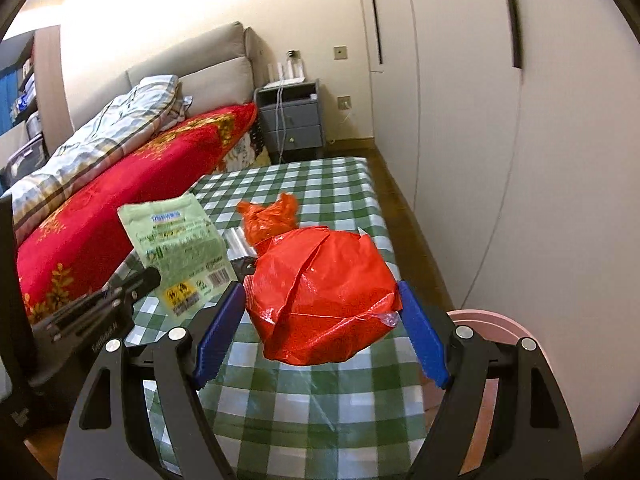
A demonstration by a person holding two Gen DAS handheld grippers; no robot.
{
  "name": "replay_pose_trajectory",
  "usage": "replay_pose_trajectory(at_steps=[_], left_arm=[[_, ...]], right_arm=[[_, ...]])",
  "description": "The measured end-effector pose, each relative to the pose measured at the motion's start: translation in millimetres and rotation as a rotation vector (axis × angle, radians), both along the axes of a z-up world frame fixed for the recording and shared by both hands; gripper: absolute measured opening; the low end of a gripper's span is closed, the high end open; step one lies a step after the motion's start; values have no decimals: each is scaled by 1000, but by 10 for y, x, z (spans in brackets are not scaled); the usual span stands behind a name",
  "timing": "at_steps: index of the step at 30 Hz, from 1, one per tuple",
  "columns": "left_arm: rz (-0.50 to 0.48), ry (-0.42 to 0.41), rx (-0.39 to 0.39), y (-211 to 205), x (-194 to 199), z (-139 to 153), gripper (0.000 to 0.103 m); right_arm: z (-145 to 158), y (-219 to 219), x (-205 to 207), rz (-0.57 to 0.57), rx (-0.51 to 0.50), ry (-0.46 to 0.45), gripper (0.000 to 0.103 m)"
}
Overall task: Collect trash
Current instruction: 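Lift the green wrapper and red bag and carry both over the pink basin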
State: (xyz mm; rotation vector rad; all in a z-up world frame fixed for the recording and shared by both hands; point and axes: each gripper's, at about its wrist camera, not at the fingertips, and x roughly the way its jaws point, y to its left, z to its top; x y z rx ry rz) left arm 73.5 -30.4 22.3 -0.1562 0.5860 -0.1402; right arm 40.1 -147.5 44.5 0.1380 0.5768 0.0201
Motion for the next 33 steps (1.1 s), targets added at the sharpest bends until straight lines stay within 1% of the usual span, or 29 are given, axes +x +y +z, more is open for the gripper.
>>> replay_pose_trajectory(at_steps=[5,12,17,24,33], left_arm=[[-33,-3,12,-116,-87,-10,0],[-78,-8,5,-258,-131,-17,0],[-107,-12,-13,-348,-148,-23,0],[-152,-13,-40,-505,-138,-46,0],[-245,-4,-84,-816,-100,-97,0]], right_arm=[[42,-94,-102,-33,-13,-8,76],[64,-239,-197,-86,-31,-10,76],[56,-394,-247,-151,-30,0,76],[-3,-646,-301,-254,-4,20,76],[-43,-902,-411,-355,8,34,76]])
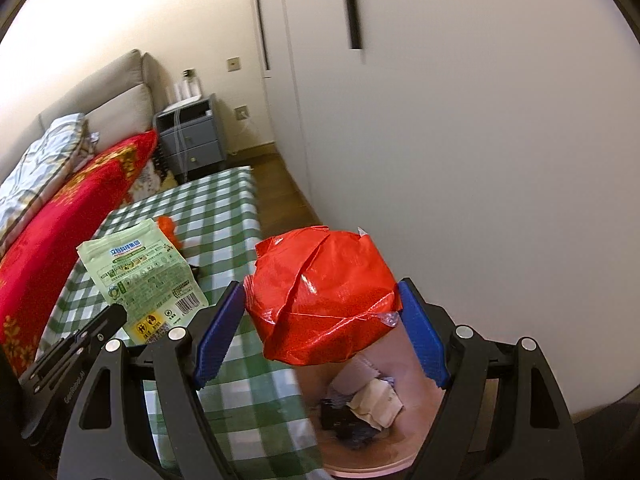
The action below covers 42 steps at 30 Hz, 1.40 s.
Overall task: Collect trash
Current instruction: 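Lift the green wrapper and red bag and carry both over the pink basin, then open both tools to drop the wrapper and red bag into the basin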
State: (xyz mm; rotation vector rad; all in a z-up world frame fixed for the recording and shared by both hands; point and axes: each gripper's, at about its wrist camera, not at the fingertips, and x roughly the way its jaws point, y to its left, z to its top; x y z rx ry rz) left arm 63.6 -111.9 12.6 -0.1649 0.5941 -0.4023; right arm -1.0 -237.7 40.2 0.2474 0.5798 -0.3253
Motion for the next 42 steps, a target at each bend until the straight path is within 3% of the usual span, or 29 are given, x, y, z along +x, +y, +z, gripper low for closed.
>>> replay_pose_trajectory(at_steps=[17,24,30,42], left_arm=[[-172,78,-12,-879,42,-318,0],[-224,111,-12,-1060,81,-456,0],[-212,176,-40,-1006,167,-588,7],[-136,152,-38,-669,146,-499,7]], right_arm=[[-114,-443,-57,-135,30,30,76],[-189,-565,15,-183,59,40,78],[-240,-610,50,-208,82,50,83],[-220,-465,69,-158,87,11,84]])
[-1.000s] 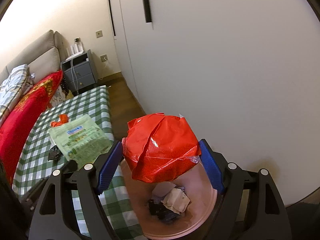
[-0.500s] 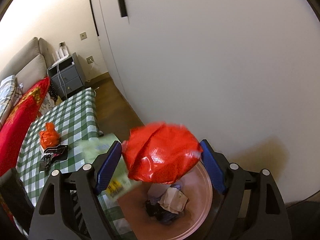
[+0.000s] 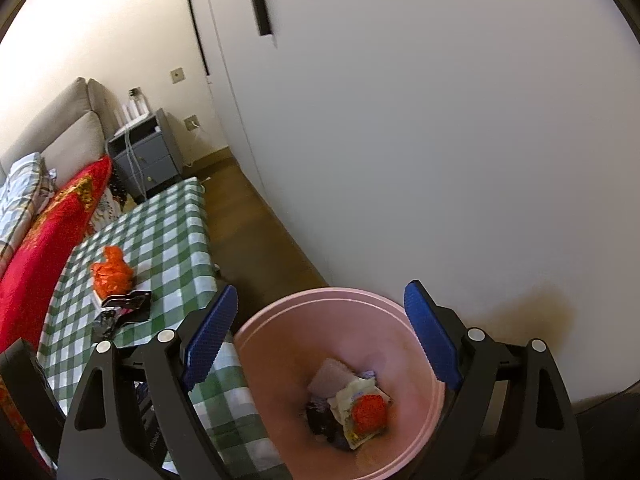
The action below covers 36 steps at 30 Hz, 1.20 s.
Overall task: Collect trash
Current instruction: 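Open both tools to drop the wrapper and red bag into the basin, then move both tools back over the black pouch and pink-printed packet on the bed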
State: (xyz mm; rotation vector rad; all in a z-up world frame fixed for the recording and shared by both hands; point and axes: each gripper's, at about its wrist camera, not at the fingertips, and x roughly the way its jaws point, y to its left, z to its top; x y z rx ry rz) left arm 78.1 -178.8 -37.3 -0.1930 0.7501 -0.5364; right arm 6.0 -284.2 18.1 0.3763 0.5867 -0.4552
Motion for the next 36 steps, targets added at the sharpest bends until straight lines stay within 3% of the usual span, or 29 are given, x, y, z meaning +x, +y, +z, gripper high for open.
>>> replay_pose_trajectory(at_steps=[9,22,36], left_arm=[[96,-22,9,392,69,60,7],[285,-35,53,1022,258,20,7],[497,-1,105,1589,600,-126,8]], right_arm=[[50,251,86,100,7,-75,78],[-115,777,565,296,54,-104,46],[-266,1118,1072,423,132,-116,45]])
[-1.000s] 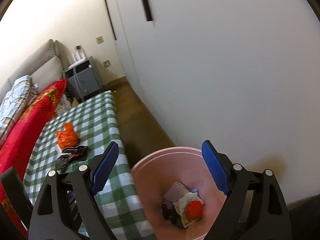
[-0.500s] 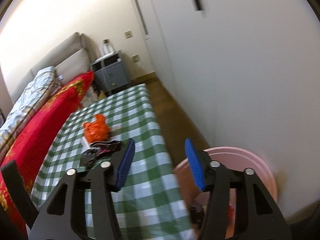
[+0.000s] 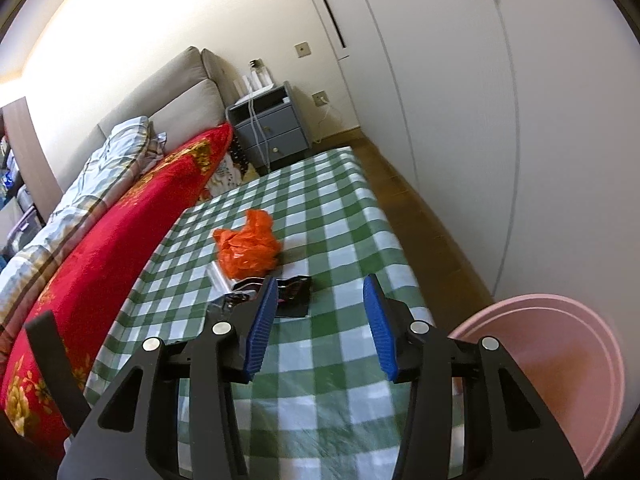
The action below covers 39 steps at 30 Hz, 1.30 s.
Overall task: Collect trash
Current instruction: 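Move both tools back over the black pouch and pink-printed packet on the bed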
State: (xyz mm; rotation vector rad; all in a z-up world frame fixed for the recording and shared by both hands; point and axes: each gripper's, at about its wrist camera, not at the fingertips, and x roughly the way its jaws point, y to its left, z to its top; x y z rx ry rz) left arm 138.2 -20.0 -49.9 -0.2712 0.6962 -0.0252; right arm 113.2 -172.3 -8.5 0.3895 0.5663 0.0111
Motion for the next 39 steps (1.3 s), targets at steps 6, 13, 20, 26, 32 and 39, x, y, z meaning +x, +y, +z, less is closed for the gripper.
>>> replay_pose_trajectory(at_steps=[6,13,20,26,32,39], left_arm=[[29,12,4,117,123,-6,33],[38,25,-9,183,280,17,38],[66,50,-49,285,414,-6,45],[50,66,-61,259,510,-58,45],[46,96,-95,285,593,-134,45],[2,126,-101,194,653,-197,45]], right_arm=[[-131,101,223,41,35,16,46],[-192,121,382,52,87,16,48],[-214,42,503,51,181,3,48],[-325,-11,632,59,268,25,54],[-507,26,814,76,328,82,54],[-688,11,968,60,384,127,54]])
